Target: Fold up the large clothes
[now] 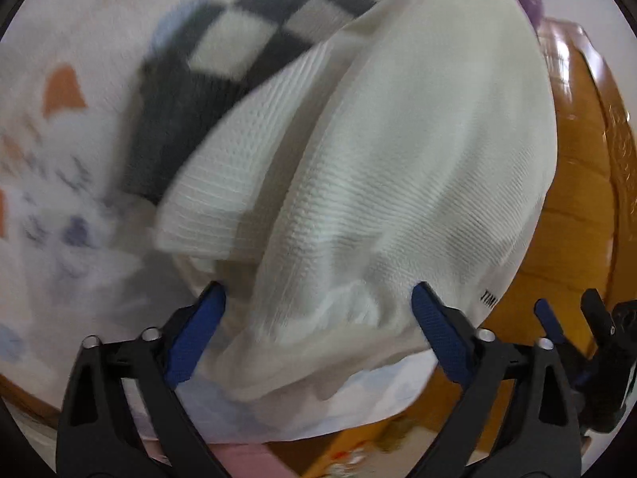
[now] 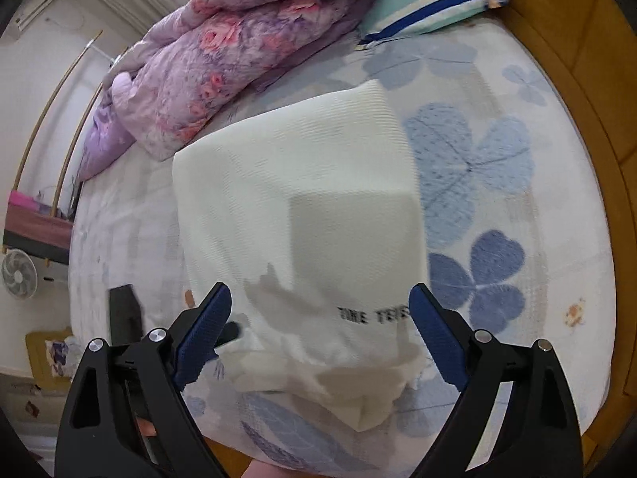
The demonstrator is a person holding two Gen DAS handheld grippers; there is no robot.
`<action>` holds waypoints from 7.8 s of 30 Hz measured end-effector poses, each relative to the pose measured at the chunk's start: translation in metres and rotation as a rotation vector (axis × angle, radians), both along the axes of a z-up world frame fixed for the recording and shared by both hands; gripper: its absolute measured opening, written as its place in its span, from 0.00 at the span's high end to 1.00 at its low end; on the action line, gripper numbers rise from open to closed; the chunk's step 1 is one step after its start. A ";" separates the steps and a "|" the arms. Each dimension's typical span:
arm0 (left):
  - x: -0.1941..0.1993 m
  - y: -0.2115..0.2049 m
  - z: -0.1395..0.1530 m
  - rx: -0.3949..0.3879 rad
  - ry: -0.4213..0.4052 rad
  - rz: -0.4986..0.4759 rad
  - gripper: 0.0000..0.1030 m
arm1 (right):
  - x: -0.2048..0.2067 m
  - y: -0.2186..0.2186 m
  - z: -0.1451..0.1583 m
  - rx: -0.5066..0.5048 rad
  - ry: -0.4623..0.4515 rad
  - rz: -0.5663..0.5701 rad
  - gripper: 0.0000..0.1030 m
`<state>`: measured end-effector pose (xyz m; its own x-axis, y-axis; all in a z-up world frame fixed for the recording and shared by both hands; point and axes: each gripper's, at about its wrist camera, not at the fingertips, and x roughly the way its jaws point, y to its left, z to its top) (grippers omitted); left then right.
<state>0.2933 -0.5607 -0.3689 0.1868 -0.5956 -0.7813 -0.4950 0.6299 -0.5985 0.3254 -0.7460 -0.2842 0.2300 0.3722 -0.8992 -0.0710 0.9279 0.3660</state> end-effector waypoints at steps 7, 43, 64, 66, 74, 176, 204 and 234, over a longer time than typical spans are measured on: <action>-0.007 0.016 0.045 0.143 -0.075 -0.023 0.86 | 0.009 0.037 0.007 0.014 -0.048 0.113 0.15; -0.012 0.106 0.026 0.170 -0.038 0.053 0.97 | 0.043 0.208 -0.129 -0.032 0.222 0.410 1.00; -0.020 0.111 0.139 0.402 -0.105 -0.119 0.20 | -0.026 0.128 0.020 -0.016 0.044 0.157 0.20; -0.022 0.107 0.157 0.418 -0.127 -0.157 0.19 | -0.040 0.125 0.035 -0.041 0.018 0.129 0.17; -0.047 0.087 0.210 0.437 -0.207 -0.361 0.18 | -0.100 0.127 0.089 -0.111 -0.076 -0.013 0.13; -0.133 0.191 0.349 0.771 -0.793 -0.556 0.09 | -0.226 0.281 0.162 -0.238 -0.523 -0.398 0.07; -0.145 0.191 0.347 0.742 -0.821 -0.615 0.09 | -0.236 0.278 0.161 -0.233 -0.519 -0.450 0.07; -0.141 0.191 0.351 0.736 -0.833 -0.635 0.09 | -0.228 0.273 0.163 -0.241 -0.528 -0.442 0.07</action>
